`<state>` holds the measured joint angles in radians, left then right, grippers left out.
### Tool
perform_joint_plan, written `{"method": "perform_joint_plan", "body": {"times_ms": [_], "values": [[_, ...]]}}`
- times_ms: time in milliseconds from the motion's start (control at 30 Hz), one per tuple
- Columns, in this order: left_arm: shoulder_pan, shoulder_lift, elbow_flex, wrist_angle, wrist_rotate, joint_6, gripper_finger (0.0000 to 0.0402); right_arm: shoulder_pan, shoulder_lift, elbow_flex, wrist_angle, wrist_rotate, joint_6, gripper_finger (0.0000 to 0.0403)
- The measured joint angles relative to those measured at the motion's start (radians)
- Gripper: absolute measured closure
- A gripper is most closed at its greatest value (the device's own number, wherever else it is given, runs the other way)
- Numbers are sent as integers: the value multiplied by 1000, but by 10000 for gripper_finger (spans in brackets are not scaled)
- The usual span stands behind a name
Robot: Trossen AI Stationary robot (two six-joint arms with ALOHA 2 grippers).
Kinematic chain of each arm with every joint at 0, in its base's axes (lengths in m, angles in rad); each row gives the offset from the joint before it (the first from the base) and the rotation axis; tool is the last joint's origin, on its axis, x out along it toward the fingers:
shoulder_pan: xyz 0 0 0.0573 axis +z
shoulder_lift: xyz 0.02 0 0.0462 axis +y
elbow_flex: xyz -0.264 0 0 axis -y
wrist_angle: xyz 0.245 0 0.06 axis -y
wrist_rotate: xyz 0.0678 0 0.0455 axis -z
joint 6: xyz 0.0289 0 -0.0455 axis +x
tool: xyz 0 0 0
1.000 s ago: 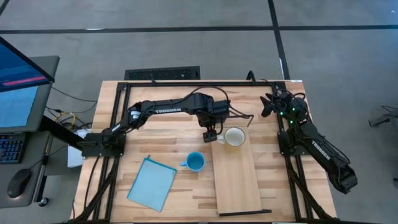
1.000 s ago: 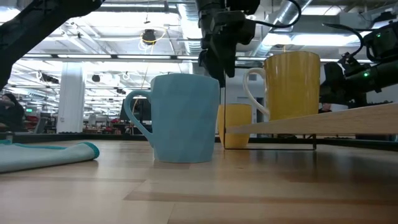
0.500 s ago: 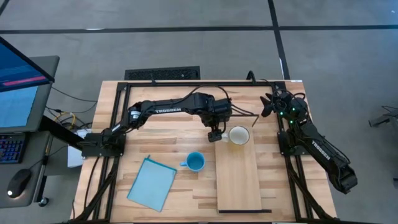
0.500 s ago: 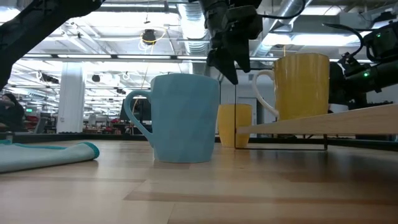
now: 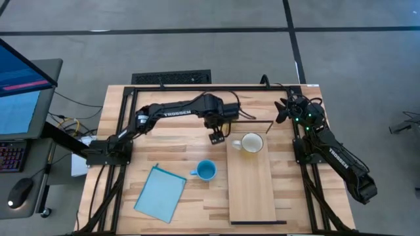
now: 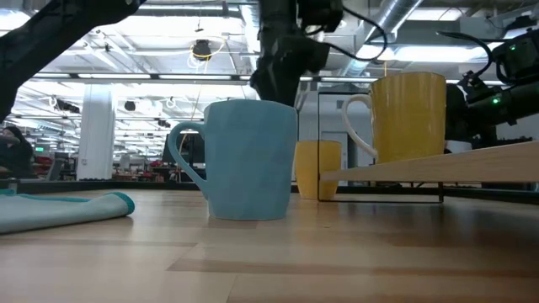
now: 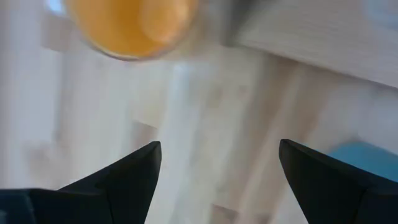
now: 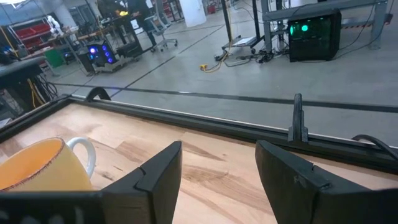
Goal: Stack small to large cups/mugs on shelf
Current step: Put the yellow cup on the shelf
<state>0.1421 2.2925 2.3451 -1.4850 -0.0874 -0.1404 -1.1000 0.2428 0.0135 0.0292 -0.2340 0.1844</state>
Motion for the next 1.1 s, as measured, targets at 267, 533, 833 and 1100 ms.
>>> {"method": "perform_joint_plan", "body": {"times_ms": [267, 533, 833, 1100], "values": [[90, -56, 0, 43, 64, 148, 83, 0, 0, 0, 0, 0, 73, 177], [240, -127, 0, 84, 297, 374, 83, 0, 0, 0, 0, 0, 138, 177], [458, -150, -4, 59, 812, 715, 83, 0, 0, 0, 0, 0, 235, 177], [564, -149, -153, 104, 1020, 1032, 83, 0, 0, 0, 1, 0, 235, 177]]}}
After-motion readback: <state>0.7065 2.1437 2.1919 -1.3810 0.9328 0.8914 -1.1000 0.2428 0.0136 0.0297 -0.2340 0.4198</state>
